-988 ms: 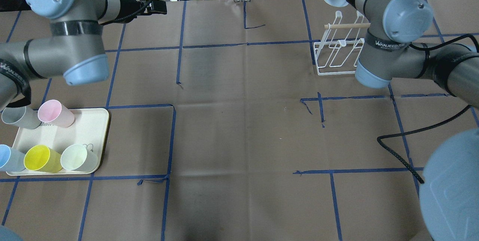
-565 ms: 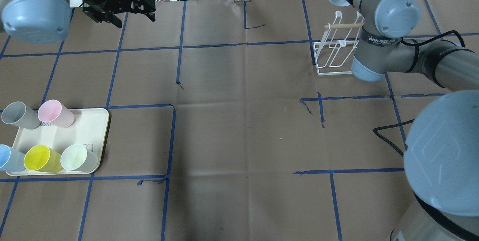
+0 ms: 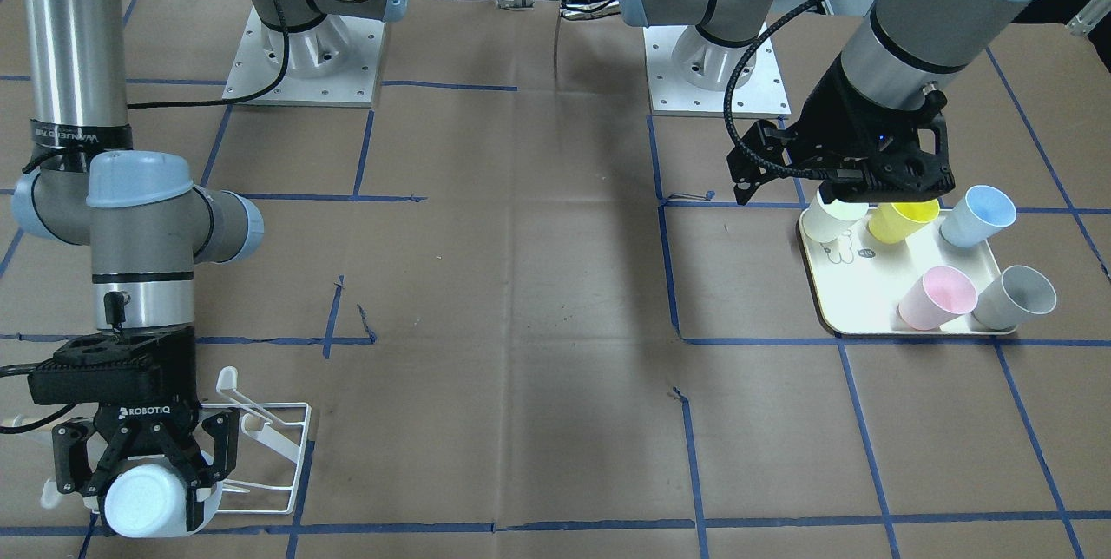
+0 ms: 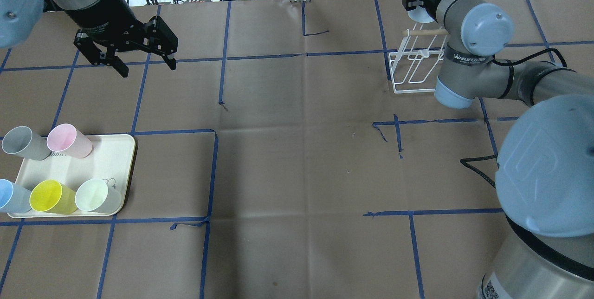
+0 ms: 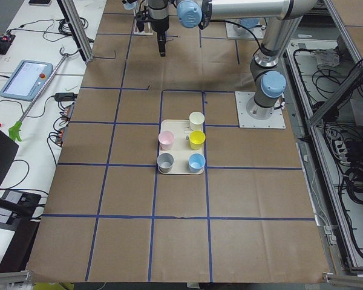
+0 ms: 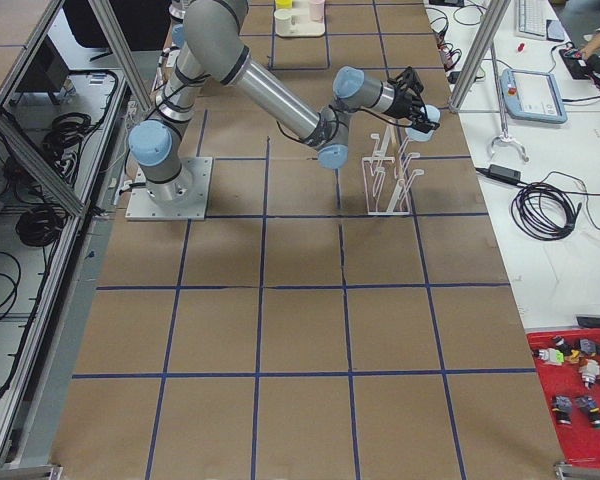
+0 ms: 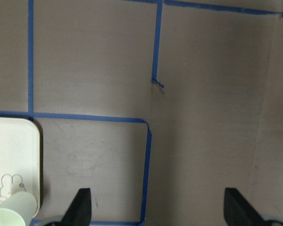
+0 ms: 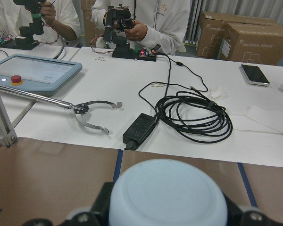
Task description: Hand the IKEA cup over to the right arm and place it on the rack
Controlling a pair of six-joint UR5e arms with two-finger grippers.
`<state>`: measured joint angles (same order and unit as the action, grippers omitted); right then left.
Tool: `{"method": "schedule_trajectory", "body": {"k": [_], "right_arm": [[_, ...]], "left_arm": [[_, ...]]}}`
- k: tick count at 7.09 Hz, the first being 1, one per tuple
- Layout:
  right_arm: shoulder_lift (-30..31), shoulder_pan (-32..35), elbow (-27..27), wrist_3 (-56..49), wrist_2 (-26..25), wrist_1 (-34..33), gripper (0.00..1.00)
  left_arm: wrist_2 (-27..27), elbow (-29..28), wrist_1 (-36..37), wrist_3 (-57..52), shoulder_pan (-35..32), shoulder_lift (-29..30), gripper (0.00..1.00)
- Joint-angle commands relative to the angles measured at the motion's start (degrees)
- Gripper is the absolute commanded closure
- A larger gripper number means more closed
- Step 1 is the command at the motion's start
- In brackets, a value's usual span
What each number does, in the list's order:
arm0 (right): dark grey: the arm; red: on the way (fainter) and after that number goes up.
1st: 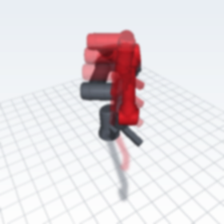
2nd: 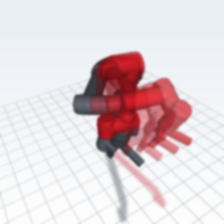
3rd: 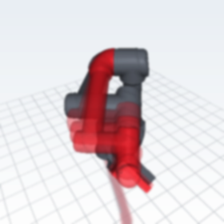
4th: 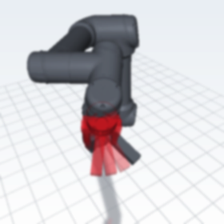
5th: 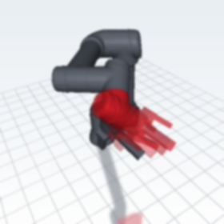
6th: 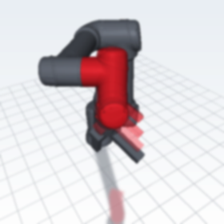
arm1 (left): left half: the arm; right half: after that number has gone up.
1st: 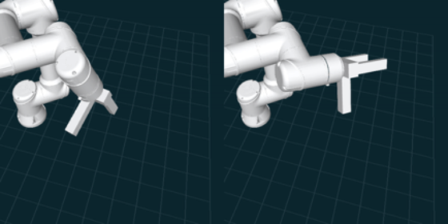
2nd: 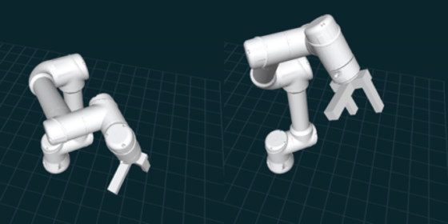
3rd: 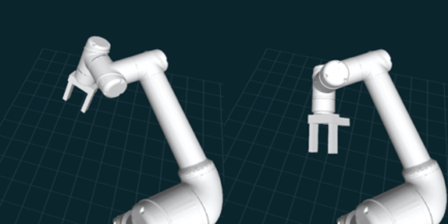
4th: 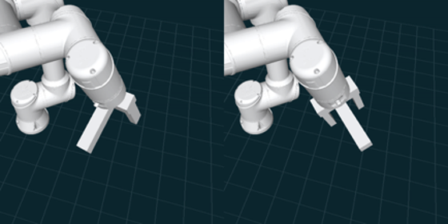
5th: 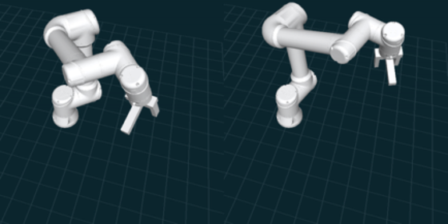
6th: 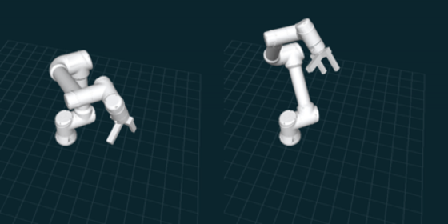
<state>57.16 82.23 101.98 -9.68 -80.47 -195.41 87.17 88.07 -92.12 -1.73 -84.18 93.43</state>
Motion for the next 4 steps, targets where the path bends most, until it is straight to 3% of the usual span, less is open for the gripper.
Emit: {"method": "schedule_trajectory", "body": {"k": [1,2,3,4], "right_arm": [[-0.38,-0.05,2.43,0.18,-0.03,-0.15,0.78],[-0.12,-0.05,2.78,0.62,0.31,-0.93,0.30],[-0.03,-0.05,2.70,0.71,0.58,-1.81,0.01],[0.41,-0.05,2.44,0.71,0.75,-1.55,0.00]], "left_arm": [[4.57,7.60,-0.43,-6.56,5.21,-4.81,0.00],[4.68,11.38,-0.25,-9.40,10.38,-7.01,0.01],[4.68,14.38,0.18,-13.26,15.31,-8.17,0.01],[4.76,16.76,2.54,-17.65,19.27,-8.44,0.01]]}}
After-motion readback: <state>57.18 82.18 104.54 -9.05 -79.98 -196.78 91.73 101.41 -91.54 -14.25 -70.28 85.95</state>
